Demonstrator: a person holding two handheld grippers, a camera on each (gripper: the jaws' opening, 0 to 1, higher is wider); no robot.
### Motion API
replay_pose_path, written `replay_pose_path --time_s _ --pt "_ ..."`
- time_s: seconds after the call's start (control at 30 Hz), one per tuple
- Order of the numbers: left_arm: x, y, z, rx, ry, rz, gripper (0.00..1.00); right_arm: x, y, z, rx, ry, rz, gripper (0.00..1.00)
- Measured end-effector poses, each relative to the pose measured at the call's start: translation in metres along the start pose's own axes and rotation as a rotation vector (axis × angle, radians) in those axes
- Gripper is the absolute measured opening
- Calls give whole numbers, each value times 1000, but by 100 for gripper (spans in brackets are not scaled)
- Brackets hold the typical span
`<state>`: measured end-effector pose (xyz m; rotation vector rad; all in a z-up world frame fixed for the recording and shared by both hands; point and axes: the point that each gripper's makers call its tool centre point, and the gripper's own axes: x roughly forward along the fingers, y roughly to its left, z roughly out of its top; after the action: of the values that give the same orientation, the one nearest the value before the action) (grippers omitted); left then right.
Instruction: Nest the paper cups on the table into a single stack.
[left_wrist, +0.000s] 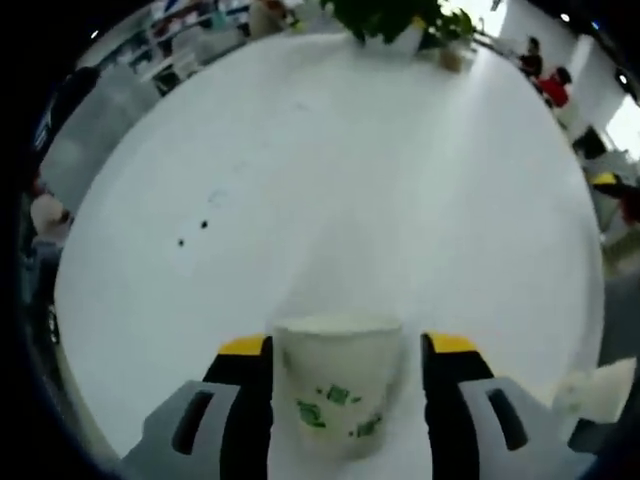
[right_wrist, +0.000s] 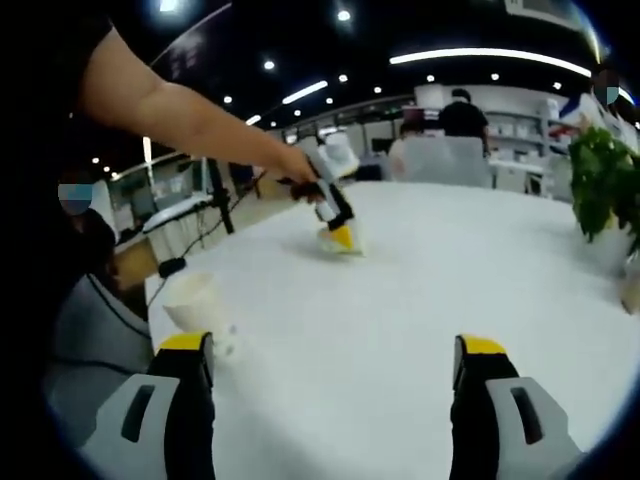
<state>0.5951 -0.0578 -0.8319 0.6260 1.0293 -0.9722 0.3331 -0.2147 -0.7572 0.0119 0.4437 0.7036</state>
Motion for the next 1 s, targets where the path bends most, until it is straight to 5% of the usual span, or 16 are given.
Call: replay_pose_path --time_s 0.2,0.67,0.83,1.0 --pt "3 -1 -3 3 31 -4 46 -1 2 -1 -3 2 3 98" --pt "-1 -4 -1 -47 -13 -27 40 -3 1 1 -3 0 -5 98" --pt "-5 -8 8 -25 -92 -23 40 -3 2 2 -4 -2 -2 98" --pt "-15 0 22 -85 -209 1 40 -6 0 3 -8 -1 -5 98"
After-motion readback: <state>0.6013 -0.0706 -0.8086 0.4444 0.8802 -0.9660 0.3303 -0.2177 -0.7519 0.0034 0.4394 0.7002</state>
